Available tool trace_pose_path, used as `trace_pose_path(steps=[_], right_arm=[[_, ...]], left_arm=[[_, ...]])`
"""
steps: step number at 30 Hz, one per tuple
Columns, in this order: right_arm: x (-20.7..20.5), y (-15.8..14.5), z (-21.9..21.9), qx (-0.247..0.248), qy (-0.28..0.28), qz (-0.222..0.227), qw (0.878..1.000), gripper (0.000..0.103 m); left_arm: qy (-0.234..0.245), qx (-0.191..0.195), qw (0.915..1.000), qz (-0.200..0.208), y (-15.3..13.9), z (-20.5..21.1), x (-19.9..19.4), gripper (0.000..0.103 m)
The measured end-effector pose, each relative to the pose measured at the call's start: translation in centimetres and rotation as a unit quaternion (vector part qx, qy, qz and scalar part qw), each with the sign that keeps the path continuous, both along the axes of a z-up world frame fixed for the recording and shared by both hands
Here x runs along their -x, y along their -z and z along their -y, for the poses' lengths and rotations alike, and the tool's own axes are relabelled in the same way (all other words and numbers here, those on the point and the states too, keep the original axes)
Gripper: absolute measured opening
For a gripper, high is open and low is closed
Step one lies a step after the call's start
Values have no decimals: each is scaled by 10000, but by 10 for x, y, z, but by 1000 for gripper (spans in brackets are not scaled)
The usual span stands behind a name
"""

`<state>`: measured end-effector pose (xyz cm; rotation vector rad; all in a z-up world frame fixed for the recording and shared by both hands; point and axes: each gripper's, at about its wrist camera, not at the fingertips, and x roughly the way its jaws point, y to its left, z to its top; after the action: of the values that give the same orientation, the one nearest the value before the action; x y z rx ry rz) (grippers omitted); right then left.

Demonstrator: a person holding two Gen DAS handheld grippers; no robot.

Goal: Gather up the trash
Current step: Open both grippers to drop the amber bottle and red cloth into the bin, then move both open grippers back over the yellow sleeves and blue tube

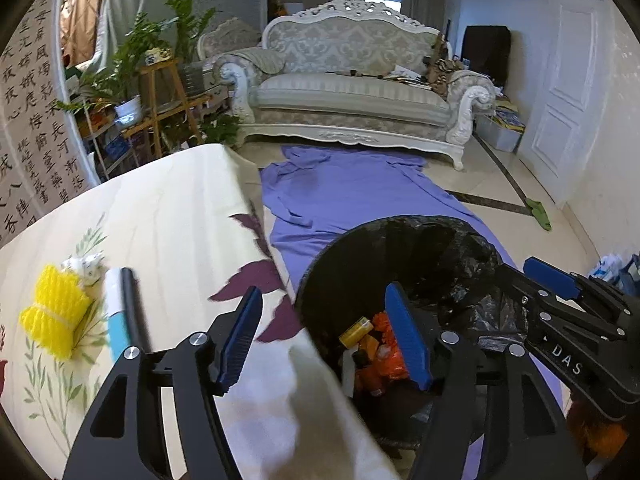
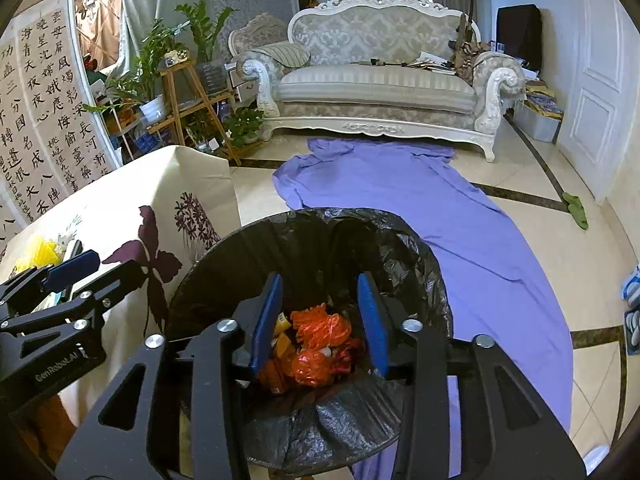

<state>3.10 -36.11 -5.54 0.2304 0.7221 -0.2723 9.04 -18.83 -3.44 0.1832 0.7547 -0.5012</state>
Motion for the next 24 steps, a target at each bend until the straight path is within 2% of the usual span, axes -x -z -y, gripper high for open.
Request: trace_pose_path(steps=[5, 13, 24], right_arm=[[3, -4, -15, -100, -112, 28, 9999, 40], [-2, -6, -69, -220, -723, -11, 9971, 41], [-24, -15, -152, -123, -1651, -23, 9862, 40]], left_arm=[[-238, 4, 9997, 42, -4, -26, 7, 65], [-830, -50, 9965, -113, 4, -82, 14, 65], [-1722, -136, 9849, -90, 4, -162, 11, 65]])
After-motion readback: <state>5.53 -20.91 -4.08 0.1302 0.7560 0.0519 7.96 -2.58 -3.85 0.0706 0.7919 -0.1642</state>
